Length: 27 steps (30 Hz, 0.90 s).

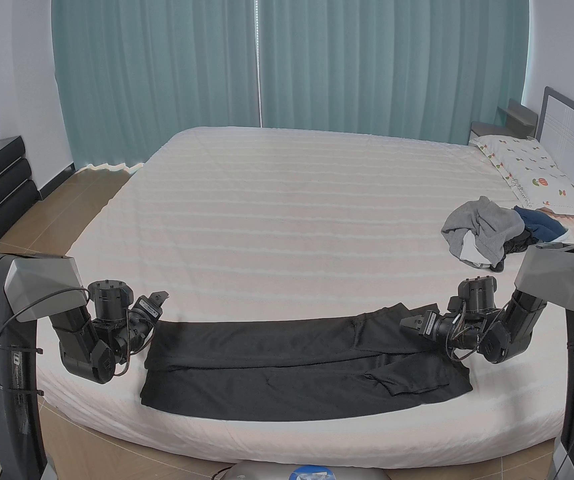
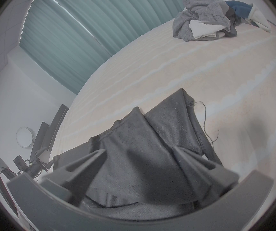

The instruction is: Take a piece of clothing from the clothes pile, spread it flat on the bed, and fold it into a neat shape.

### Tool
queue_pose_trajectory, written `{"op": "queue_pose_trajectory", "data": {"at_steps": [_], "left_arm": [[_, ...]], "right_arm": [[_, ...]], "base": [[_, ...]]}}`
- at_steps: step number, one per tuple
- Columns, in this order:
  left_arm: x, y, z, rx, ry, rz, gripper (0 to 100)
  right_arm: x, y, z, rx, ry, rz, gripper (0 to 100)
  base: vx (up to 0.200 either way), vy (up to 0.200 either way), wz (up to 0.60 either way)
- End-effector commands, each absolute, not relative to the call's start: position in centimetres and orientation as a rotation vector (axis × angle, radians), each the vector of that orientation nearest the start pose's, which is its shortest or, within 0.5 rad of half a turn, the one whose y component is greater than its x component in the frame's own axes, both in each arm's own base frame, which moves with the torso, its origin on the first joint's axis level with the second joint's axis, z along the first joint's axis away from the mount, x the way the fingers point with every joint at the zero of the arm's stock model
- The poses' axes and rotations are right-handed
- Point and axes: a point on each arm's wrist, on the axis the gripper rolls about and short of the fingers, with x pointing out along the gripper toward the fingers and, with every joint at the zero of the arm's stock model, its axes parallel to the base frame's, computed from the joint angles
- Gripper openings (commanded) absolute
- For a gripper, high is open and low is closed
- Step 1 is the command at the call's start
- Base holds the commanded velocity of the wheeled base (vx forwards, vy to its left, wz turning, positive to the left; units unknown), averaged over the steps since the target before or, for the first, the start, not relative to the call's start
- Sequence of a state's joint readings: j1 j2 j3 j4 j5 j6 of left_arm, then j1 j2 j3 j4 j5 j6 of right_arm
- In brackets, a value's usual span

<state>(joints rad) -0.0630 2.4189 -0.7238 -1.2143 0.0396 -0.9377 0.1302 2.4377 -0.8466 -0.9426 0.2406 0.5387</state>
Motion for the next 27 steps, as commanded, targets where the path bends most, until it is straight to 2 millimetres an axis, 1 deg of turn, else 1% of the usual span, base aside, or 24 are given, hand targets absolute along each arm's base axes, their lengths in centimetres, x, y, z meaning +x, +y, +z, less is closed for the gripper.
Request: {"op": "queue_pose_trajectory", "data": {"at_steps": [1,7,10,20,21,24,27], "left_arm": [[36.9,-2.2,-3.2,-0.896,0.453,0.204,100],[36.8,-2.2,-3.3,-0.891,0.455,0.207,100],[36.8,-2.2,-3.3,-0.865,0.459,0.2,100],[36.7,-2.2,-3.3,-0.864,0.461,0.199,100],[36.7,-2.2,-3.3,-0.864,0.462,0.199,100],[36.6,-2.1,-3.3,-0.864,0.465,0.202,100],[36.6,-2.1,-3.3,-0.864,0.465,0.202,100]], "right_arm": [[37.5,5.2,-4.6,0.549,0.744,0.163,0],[37.5,3.9,-4.5,0.559,0.736,0.134,0],[37.2,3.7,-4.3,0.559,0.739,0.129,0],[37.0,3.3,-4.4,0.562,0.743,0.117,0],[37.0,3.2,-4.4,0.555,0.746,0.116,100],[36.8,3.2,-4.5,0.545,0.75,0.12,100],[36.9,3.3,-3.8,0.552,0.732,0.124,100]], "base": [[0.0,0.0,0.0],[0.0,0.0,0.0],[0.0,0.0,0.0],[0.0,0.0,0.0],[0.0,0.0,0.0],[0.0,0.0,0.0],[0.0,0.0,0.0]]}}
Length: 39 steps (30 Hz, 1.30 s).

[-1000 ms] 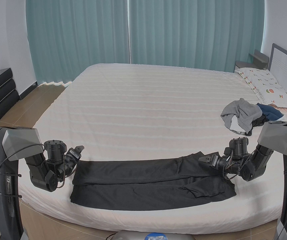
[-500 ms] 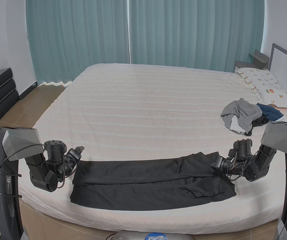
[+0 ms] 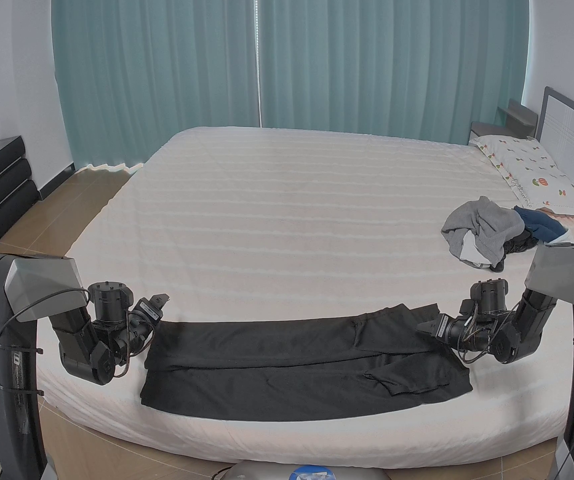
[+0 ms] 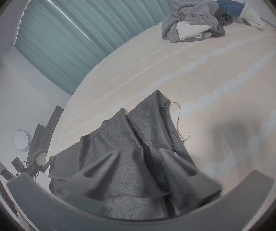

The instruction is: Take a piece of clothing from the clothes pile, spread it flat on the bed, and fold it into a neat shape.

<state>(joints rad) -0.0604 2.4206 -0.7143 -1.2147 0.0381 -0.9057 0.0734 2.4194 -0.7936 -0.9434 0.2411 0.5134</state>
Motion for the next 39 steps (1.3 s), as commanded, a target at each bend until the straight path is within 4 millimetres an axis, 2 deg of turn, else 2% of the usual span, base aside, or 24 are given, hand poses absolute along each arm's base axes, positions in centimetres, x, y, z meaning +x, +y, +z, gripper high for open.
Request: {"op": "queue_pose_trajectory", "data": {"at_steps": [1,2,3,5,7,8,11,13,14,15,21,23,25,28,31,39], "left_arm": [[36.3,-2.1,-3.4,-0.859,0.475,0.208,100],[36.3,-2.1,-3.4,-0.859,0.475,0.208,100],[36.1,-2.1,-3.3,-0.856,0.473,0.212,100],[36.1,-1.9,-1.8,-0.861,0.439,0.204,100],[36.1,-1.9,-1.6,-0.861,0.437,0.203,100],[35.2,-1.7,-0.6,-0.864,0.435,0.208,100],[33.0,-1.6,-0.5,-0.858,0.479,0.227,100],[30.8,-1.4,-1.0,-0.859,0.543,0.252,100],[30.5,-1.4,-1.0,-0.86,0.548,0.252,100],[29.2,-1.3,-1.2,-0.865,0.57,0.259,100],[25.7,-1.4,-2.1,-0.903,0.669,0.191,100],[25.2,-1.4,-1.9,-0.906,0.67,0.186,100],[24.0,-1.3,-2.1,-0.904,0.701,0.199,100],[23.3,-1.5,-2.1,-0.9,0.712,0.198,100],[22.8,-1.7,-2.1,-0.894,0.724,0.192,100],[23.1,-1.9,-2.7,-0.874,0.711,0.188,100]], "right_arm": [[37.0,3.3,-2.4,0.561,0.696,0.13,100],[37.0,3.3,-2.4,0.561,0.696,0.13,100],[37.0,3.2,-1.4,0.576,0.673,0.129,100],[36.9,3.3,-0.1,0.623,0.646,0.118,100],[36.9,3.4,0.0,0.626,0.645,0.119,100],[36.6,3.6,1.3,0.659,0.63,0.118,100],[34.8,3.5,1.8,0.68,0.649,0.109,100],[33.0,3.2,2.0,0.732,0.679,0.079,100],[32.7,3.1,2.0,0.742,0.686,0.074,100],[31.4,3.2,1.6,0.801,0.727,0.04,100],[28.7,3.0,0.0,0.931,0.728,-0.003,100],[28.4,3.2,-0.3,0.951,0.717,0.003,100],[28.0,3.5,-0.7,0.977,0.666,0.033,100],[27.5,3.6,-1.1,0.985,0.651,0.055,100],[26.9,4.3,-2.7,0.974,0.694,0.055,100],[26.7,4.4,-2.8,0.972,0.688,0.062,100]], "base": [[0.0,0.0,0.0],[0.0,0.0,0.0],[0.0,0.0,0.0],[0.0,0.0,0.0],[0.0,0.0,0.0],[0.0,0.0,0.0],[0.0,0.0,0.0],[0.0,0.0,0.0],[0.0,0.0,0.0],[-0.2,0.0,0.0],[-0.2,0.0,0.0],[-0.2,0.0,0.0],[0.0,0.0,0.0],[0.0,0.0,0.0],[0.0,0.0,0.0],[0.0,0.0,0.0]]}}
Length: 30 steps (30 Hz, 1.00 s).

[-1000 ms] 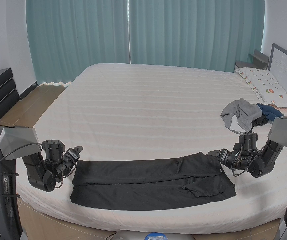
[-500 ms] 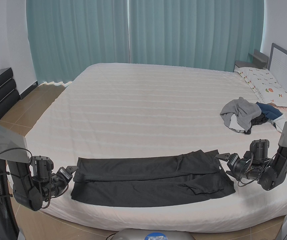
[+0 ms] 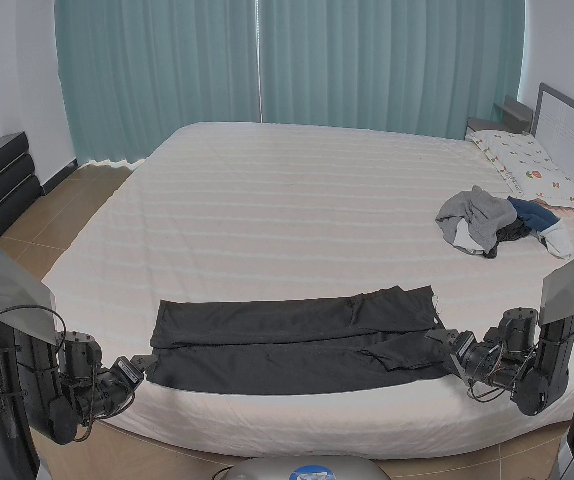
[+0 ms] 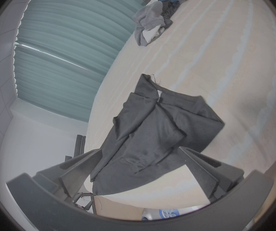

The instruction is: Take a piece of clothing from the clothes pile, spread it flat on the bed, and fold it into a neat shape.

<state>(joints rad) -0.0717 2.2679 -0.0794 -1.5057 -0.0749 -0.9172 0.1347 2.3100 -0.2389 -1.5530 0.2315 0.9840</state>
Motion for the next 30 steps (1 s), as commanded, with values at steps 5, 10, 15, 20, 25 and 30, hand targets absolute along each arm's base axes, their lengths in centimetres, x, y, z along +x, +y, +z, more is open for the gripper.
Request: {"op": "queue_pose_trajectory", "data": {"at_steps": [5,10,15,20,25,30], "left_arm": [[23.8,-2.2,-3.4,-0.836,0.697,0.169,100],[24.2,-2.6,-4.6,-0.735,0.707,0.182,100],[25.6,-2.8,-4.7,-0.736,0.658,0.165,100],[26.9,-3.1,-4.8,-0.739,0.625,0.143,100],[27.3,-3.5,-5.4,-0.706,0.618,0.14,100],[27.4,-3.9,-6.0,-0.666,0.619,0.164,100]], "right_arm": [[26.8,4.4,-2.9,0.972,0.689,0.062,100],[26.8,4.4,-2.9,0.971,0.691,0.061,100],[26.8,4.4,-2.9,0.973,0.692,0.062,100],[26.8,4.4,-2.9,0.973,0.69,0.062,100],[26.9,4.4,-2.9,0.973,0.688,0.064,100],[26.9,4.4,-2.9,0.973,0.686,0.065,100]], "base": [[0.0,0.0,0.0],[0.0,0.0,0.0],[0.0,0.0,0.0],[0.0,0.0,0.0],[0.0,0.0,0.0],[0.0,0.0,0.0]]}}
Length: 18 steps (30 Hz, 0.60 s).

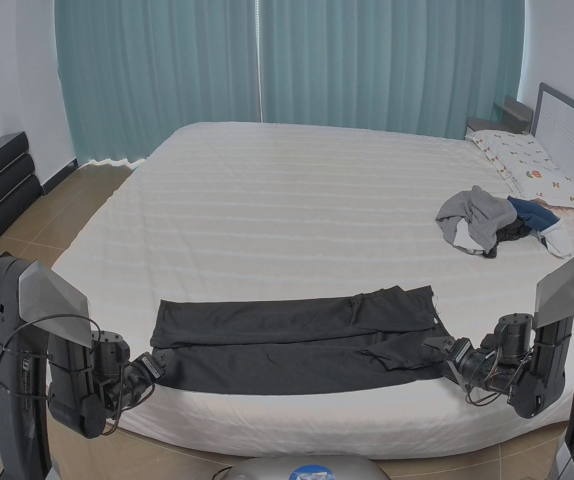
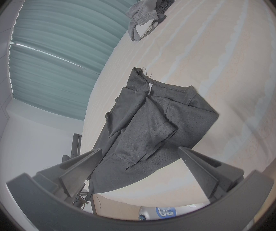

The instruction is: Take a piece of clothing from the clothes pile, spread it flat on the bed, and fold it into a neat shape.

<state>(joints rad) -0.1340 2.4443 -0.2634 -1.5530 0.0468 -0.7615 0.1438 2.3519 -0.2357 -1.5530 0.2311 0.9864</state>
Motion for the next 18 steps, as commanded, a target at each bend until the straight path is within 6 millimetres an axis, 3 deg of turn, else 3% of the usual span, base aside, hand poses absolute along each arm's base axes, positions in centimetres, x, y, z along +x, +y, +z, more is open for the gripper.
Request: {"op": "queue_pose_trajectory", "data": {"at_steps": [1,2,3,18], "left_arm": [[27.4,-3.9,-6.0,-0.664,0.616,0.167,100],[27.4,-3.9,-6.0,-0.663,0.615,0.168,100],[27.4,-3.9,-6.0,-0.664,0.617,0.17,0],[25.4,-3.1,-6.0,-0.67,0.637,0.31,0]], "right_arm": [[26.9,4.4,-2.9,0.974,0.687,0.062,100],[26.9,4.4,-2.9,0.973,0.688,0.064,100],[26.9,4.4,-2.9,0.973,0.688,0.064,100],[26.8,4.5,-2.9,0.972,0.69,0.065,100]], "base": [[0.0,0.0,0.0],[0.0,0.0,0.0],[0.0,0.0,0.0],[0.0,0.0,0.0]]}}
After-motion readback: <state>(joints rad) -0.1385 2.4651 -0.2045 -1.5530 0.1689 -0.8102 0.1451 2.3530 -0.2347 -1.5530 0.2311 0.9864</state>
